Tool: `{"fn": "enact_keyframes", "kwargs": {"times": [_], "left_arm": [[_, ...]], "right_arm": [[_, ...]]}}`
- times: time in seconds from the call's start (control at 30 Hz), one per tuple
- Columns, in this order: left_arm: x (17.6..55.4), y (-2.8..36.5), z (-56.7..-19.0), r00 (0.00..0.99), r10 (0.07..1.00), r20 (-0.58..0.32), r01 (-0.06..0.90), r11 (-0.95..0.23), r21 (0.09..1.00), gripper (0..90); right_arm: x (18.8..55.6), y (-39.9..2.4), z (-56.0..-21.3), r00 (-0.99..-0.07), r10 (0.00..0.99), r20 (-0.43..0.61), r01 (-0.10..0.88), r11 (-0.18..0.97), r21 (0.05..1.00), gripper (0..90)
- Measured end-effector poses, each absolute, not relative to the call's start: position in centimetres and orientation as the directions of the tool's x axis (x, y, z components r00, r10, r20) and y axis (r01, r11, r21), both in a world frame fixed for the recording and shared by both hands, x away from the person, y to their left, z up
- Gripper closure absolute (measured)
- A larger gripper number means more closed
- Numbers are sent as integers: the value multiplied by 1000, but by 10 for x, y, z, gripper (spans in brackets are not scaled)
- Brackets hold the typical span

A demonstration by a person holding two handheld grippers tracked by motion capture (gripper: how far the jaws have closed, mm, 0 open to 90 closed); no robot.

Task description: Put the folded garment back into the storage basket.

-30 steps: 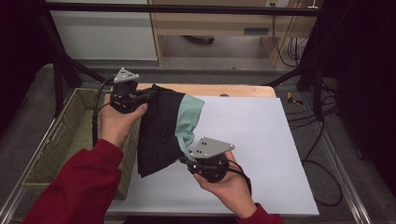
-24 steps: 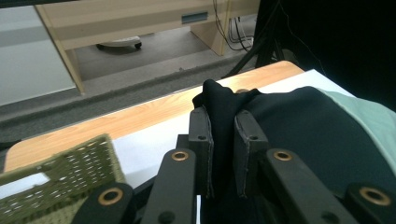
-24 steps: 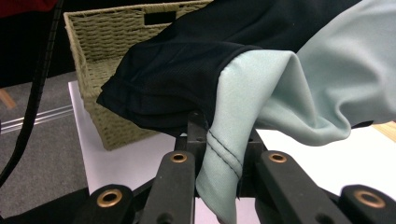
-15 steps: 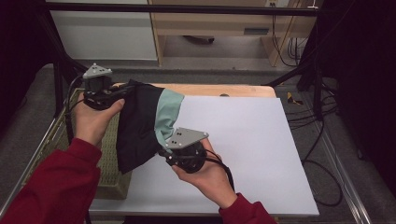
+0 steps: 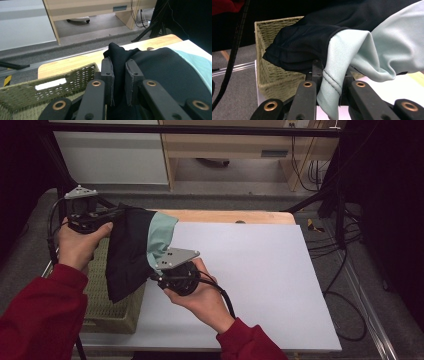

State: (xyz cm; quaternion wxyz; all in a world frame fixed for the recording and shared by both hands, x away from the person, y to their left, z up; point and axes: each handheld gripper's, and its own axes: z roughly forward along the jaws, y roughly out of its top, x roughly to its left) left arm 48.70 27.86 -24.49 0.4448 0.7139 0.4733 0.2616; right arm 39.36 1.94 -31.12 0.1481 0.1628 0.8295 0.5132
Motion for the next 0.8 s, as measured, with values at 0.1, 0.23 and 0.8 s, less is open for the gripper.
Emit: {"fn": "enact_keyframes", "kwargs": {"times": [0.1, 0.23, 0.8], "left_arm": [[489, 287, -244, 401, 915, -48, 447, -149, 882, 793], [490, 297, -243, 388, 921, -46, 448, -145, 882, 792], [490, 323, -241, 345, 938, -33, 444, -132, 886, 792]], "right_arm": [[398, 28, -310, -906, 416, -78, 115, 419, 901, 809], [403, 39, -308, -910, 404, -88, 105, 431, 896, 809], [410, 72, -312, -926, 368, -87, 87, 432, 898, 809]]}}
